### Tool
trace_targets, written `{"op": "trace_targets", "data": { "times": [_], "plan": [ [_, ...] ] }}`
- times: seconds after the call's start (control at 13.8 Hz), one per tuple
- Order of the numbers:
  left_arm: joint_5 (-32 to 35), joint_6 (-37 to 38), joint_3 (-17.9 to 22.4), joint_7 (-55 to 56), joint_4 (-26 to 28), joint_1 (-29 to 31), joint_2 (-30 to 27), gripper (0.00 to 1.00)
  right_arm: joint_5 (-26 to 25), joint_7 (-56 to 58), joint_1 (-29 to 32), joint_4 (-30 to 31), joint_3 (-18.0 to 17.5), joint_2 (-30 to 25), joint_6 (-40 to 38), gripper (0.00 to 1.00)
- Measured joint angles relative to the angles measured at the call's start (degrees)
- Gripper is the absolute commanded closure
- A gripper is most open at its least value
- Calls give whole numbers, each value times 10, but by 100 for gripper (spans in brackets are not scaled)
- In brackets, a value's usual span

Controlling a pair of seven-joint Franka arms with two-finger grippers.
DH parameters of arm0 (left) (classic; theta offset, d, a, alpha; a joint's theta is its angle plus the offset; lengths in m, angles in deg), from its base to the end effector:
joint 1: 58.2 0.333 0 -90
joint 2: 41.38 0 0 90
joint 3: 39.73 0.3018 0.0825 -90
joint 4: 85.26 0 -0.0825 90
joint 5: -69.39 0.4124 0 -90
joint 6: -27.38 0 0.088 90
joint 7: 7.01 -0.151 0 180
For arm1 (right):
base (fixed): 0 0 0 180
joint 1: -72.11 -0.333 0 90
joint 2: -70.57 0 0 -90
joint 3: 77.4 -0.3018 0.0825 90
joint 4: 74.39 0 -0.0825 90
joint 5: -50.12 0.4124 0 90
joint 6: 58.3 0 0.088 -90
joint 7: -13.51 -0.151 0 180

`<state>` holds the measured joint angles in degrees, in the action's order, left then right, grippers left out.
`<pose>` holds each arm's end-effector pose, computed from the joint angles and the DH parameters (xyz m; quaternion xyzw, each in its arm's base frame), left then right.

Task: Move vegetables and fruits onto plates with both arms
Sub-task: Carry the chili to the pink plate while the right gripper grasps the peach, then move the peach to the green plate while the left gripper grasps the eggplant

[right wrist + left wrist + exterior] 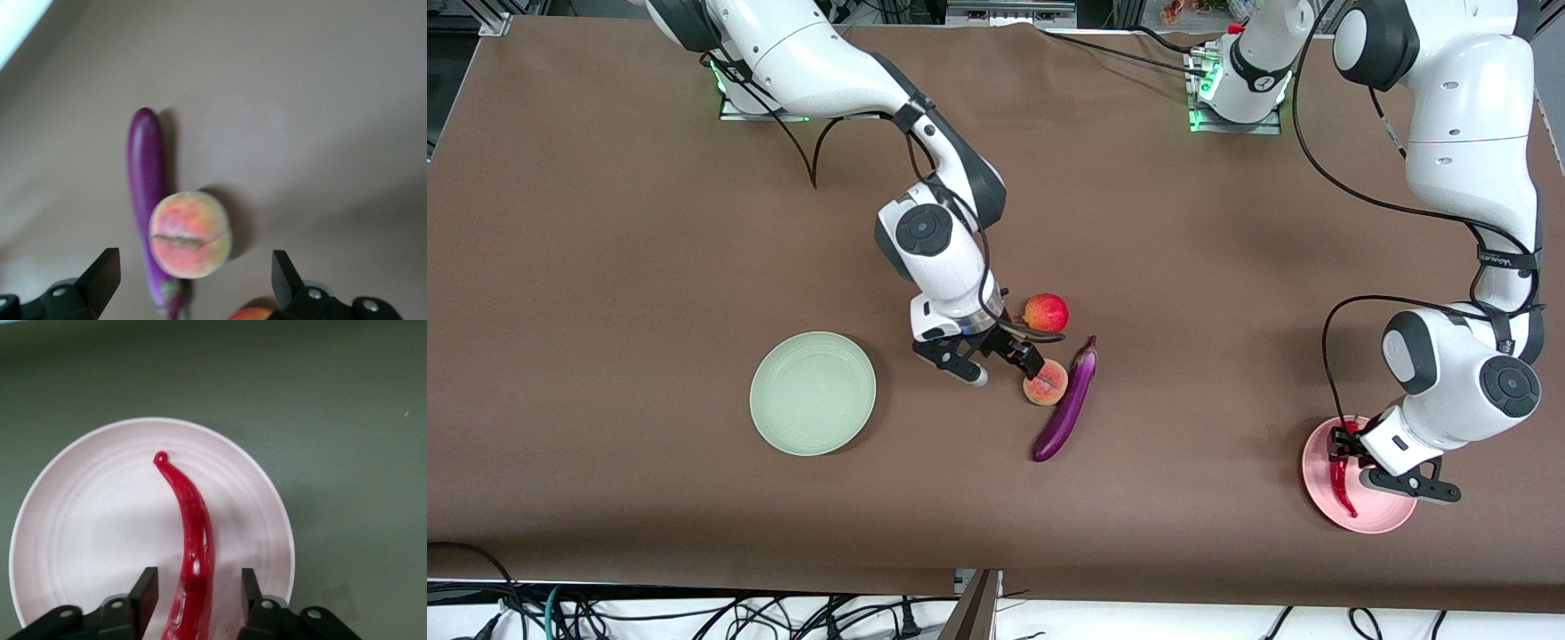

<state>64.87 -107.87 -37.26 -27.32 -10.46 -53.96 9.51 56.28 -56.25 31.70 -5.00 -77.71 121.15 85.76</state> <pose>0.7771 0.0815 0.1519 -0.9912 0.1018 -0.0848 0.0059 0.6256 0.5394 0.2245 -0.9359 0.2810 -0.0845 0.1950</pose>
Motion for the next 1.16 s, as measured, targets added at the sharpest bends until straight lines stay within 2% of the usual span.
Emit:
{"op": "trace_targets", "data": {
  "times": [0.36, 1.16],
  "plan": [
    [-1, 20, -10, 20, -12, -6, -2, 0, 0, -26, -33, -4, 1, 50, 83, 0],
    [-38, 41, -13, 146, -16, -103, -5, 0, 0, -29, -46, -23, 21, 109, 174, 0]
  ]
}}
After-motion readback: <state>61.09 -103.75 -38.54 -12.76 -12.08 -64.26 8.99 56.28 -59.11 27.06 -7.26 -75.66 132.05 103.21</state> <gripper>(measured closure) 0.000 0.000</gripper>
